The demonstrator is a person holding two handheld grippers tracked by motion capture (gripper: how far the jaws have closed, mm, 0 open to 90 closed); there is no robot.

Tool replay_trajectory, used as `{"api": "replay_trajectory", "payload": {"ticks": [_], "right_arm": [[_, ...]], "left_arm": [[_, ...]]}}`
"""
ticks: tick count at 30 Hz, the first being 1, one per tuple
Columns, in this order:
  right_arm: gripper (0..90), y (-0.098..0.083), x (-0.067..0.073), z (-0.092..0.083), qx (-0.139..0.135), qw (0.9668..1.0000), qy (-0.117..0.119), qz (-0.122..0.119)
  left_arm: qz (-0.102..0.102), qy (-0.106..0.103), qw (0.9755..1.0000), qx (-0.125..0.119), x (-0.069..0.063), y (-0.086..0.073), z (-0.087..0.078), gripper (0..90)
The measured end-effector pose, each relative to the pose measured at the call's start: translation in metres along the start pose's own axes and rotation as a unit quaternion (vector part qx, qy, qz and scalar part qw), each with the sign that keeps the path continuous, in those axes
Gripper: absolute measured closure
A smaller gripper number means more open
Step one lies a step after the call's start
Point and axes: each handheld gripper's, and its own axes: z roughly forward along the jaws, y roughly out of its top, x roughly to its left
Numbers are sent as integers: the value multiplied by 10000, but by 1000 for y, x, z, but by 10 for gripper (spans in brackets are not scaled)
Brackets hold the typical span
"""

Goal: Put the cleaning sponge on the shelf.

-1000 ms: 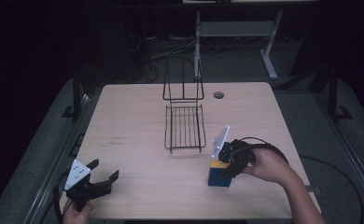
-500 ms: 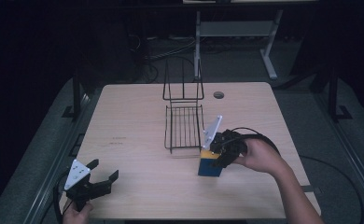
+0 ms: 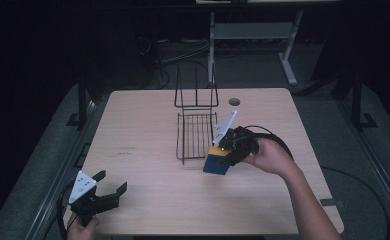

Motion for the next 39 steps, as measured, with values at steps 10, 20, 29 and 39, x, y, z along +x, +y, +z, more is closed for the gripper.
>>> {"api": "replay_trajectory", "payload": {"ticks": [10, 20, 29, 39], "right_arm": [[566, 5, -11, -8, -303, 9992, -262, 32], [565, 6, -26, -5, -466, 9976, -479, 184], [565, 4, -38, 2, -595, 9960, -634, 212], [561, -3, -46, 18, -733, 9953, -510, 382]], "left_arm": [[13, -11, 10000, 23, -1, 0, 1, 141], [-3, -18, 10000, 21, 0, 0, 1, 141], [1, -19, 10000, 23, 0, 0, 1, 141], [-13, -12, 10000, 10, 1, 0, 0, 141]]}}
